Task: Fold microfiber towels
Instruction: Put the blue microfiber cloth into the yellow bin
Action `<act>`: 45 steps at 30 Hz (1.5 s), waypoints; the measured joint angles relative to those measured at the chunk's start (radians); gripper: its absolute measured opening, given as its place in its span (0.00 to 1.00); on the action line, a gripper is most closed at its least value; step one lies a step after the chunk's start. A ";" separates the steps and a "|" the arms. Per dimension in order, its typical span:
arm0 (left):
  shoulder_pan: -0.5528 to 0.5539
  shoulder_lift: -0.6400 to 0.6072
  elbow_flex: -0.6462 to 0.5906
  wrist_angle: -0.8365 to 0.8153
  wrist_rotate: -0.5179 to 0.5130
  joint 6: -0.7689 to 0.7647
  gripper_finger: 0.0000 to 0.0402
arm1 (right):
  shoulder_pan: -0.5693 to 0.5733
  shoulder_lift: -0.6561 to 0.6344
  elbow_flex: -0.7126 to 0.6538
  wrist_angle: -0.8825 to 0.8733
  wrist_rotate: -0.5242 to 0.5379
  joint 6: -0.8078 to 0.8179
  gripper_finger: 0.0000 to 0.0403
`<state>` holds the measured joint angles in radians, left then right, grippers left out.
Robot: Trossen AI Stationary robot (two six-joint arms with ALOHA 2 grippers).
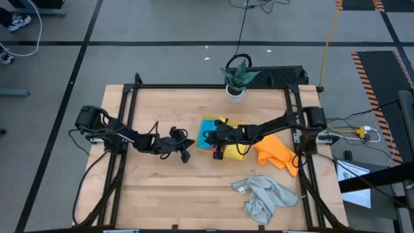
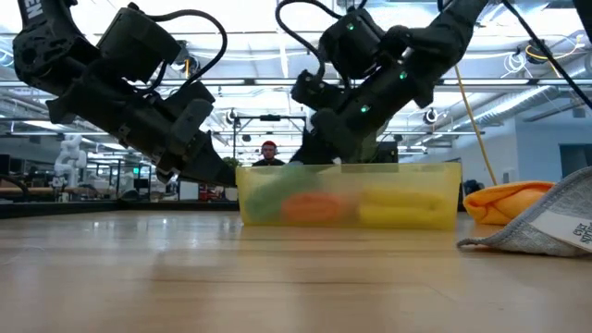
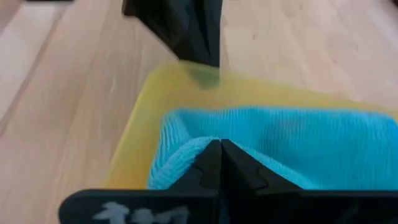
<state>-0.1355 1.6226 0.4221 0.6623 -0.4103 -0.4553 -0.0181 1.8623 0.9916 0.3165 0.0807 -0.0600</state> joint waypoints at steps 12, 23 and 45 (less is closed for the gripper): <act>-0.023 0.000 0.000 -0.009 0.000 0.005 0.03 | 0.014 -0.165 0.000 -0.188 0.000 0.018 0.00; -0.024 0.000 0.000 -0.010 -0.002 0.005 0.05 | -0.042 -0.173 -0.062 -0.324 0.096 0.130 0.00; -0.022 0.001 0.000 -0.038 -0.009 0.007 0.01 | -0.058 -0.261 -0.063 -0.568 0.044 0.108 0.00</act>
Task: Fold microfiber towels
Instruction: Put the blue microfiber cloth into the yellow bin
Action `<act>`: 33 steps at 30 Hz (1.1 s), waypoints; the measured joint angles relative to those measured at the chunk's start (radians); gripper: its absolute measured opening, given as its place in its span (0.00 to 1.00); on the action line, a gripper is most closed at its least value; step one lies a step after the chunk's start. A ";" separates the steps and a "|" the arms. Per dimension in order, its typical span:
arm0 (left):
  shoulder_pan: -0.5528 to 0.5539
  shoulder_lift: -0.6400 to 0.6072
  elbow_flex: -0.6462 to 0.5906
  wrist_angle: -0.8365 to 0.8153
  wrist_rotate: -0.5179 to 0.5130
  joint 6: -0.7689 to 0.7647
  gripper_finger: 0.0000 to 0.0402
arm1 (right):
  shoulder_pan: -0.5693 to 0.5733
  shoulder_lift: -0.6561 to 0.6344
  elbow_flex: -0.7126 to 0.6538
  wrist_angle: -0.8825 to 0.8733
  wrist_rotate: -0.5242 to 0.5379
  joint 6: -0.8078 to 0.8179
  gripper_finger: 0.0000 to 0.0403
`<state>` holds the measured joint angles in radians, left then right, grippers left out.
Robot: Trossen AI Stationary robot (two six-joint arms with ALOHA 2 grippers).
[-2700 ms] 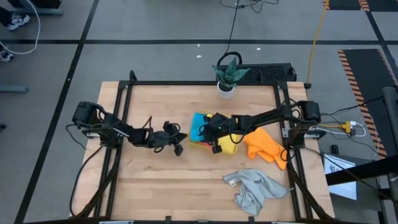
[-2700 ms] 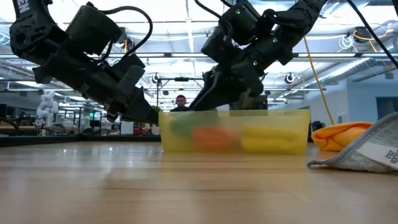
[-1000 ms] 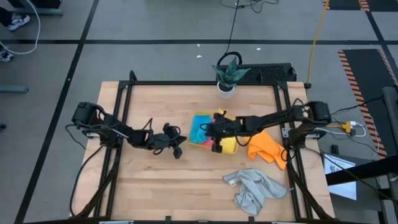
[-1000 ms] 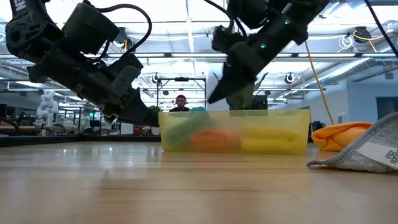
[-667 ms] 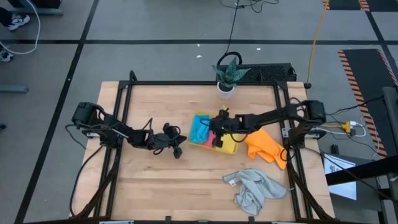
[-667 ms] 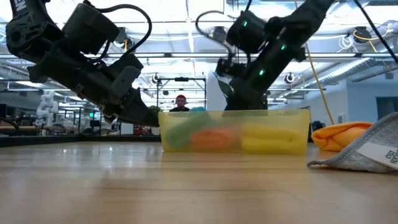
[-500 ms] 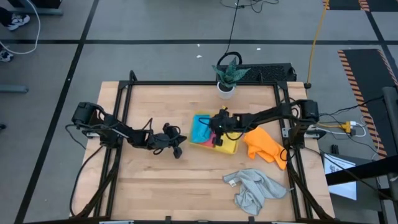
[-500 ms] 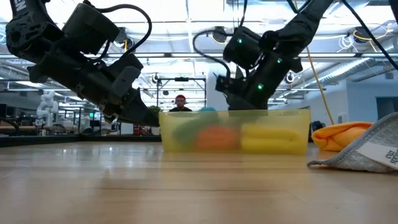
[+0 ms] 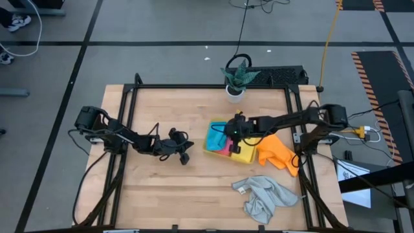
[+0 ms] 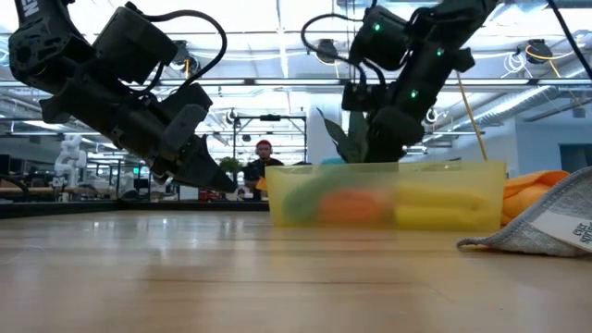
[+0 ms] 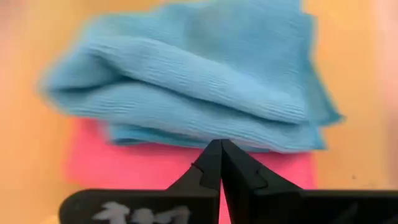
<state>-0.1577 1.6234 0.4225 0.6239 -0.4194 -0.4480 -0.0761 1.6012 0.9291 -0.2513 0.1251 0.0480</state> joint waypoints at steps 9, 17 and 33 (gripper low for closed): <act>0.000 0.000 0.000 0.023 -0.001 0.000 0.03 | -0.001 0.080 0.000 0.136 -0.078 -0.020 0.00; 0.000 0.000 0.000 0.022 -0.001 0.004 0.04 | -0.001 0.030 0.000 0.025 -0.131 -0.067 0.00; 0.000 0.000 0.000 0.023 -0.001 0.001 0.05 | 0.032 0.066 0.000 -0.006 -0.237 -0.045 0.00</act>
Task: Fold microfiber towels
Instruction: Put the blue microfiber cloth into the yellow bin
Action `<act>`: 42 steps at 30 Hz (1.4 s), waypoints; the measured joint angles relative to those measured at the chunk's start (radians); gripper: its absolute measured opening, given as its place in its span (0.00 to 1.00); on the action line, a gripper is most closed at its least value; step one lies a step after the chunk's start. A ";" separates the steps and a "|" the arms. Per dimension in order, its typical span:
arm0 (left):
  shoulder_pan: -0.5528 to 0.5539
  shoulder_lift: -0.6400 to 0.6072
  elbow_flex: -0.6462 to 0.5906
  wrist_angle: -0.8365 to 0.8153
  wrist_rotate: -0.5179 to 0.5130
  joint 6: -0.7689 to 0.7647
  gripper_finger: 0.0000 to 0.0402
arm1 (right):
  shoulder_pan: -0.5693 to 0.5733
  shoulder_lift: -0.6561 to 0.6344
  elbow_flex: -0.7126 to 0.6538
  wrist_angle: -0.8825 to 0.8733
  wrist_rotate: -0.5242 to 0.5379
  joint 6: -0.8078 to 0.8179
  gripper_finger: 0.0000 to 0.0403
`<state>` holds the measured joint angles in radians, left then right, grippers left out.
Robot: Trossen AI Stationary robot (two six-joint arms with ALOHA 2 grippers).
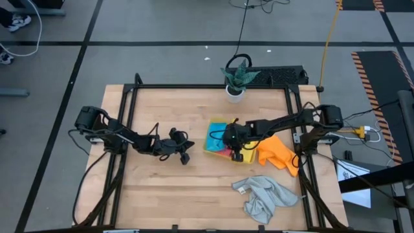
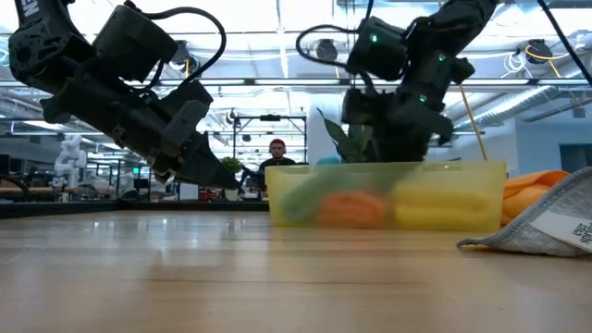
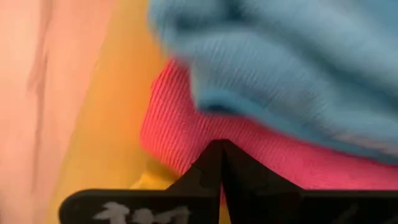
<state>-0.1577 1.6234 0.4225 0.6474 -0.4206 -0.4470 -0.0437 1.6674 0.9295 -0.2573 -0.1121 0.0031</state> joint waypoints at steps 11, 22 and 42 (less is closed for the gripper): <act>0.000 0.000 0.000 -0.002 0.000 0.007 0.03 | 0.000 -0.103 0.000 -0.150 -0.020 -0.022 0.00; 0.000 0.000 0.000 -0.001 0.000 0.007 0.01 | 0.002 -0.082 0.000 0.059 -0.020 -0.019 0.00; 0.000 0.000 0.000 -0.001 0.000 0.004 0.05 | 0.005 -0.152 0.000 -0.082 -0.023 -0.060 0.00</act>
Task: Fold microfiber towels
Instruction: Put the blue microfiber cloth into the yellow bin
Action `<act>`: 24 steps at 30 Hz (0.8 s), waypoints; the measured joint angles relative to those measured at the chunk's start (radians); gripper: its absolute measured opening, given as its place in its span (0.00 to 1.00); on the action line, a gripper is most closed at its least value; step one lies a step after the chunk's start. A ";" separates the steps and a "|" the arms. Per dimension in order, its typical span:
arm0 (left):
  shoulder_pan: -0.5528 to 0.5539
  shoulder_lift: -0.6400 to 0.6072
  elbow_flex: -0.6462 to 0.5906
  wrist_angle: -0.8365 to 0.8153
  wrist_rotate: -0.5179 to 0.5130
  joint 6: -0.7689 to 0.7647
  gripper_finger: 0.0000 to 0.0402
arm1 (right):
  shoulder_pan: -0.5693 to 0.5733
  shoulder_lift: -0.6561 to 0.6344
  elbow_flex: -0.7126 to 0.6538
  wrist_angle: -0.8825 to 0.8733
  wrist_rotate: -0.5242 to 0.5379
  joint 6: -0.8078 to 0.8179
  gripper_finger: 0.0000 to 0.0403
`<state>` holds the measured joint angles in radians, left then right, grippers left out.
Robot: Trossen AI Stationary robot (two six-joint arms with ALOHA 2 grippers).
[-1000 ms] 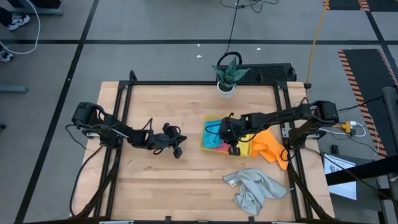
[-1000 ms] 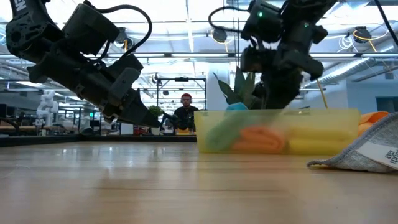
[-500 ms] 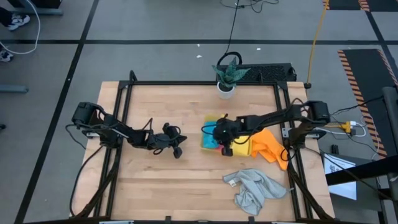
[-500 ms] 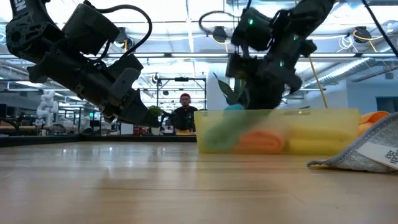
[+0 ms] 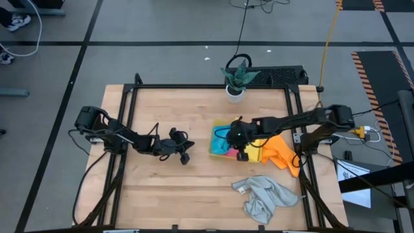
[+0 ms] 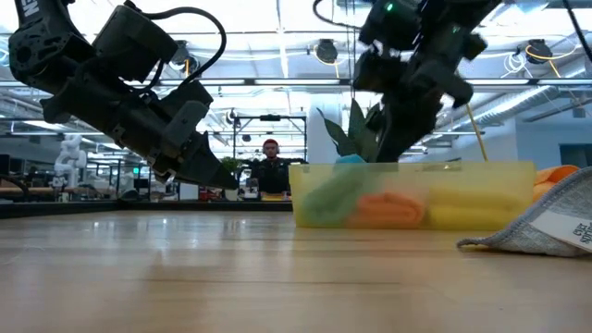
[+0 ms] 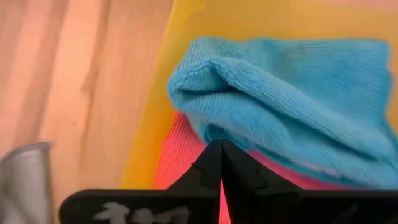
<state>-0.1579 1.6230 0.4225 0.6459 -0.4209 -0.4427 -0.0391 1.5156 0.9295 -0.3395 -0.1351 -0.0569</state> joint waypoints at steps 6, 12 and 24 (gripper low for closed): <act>0.000 0.000 0.000 0.000 0.000 0.000 0.01 | 0.000 -0.054 0.000 0.177 0.002 0.051 0.00; 0.000 0.000 0.000 -0.001 0.000 0.000 0.04 | 0.000 0.040 0.001 0.305 0.003 0.063 0.00; 0.000 0.000 0.000 -0.015 0.000 0.001 0.03 | 0.004 0.161 -0.001 0.155 0.003 -0.017 0.00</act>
<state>-0.1581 1.6230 0.4221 0.6314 -0.4206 -0.4419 -0.0353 1.6767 0.9287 -0.1840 -0.1318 -0.0738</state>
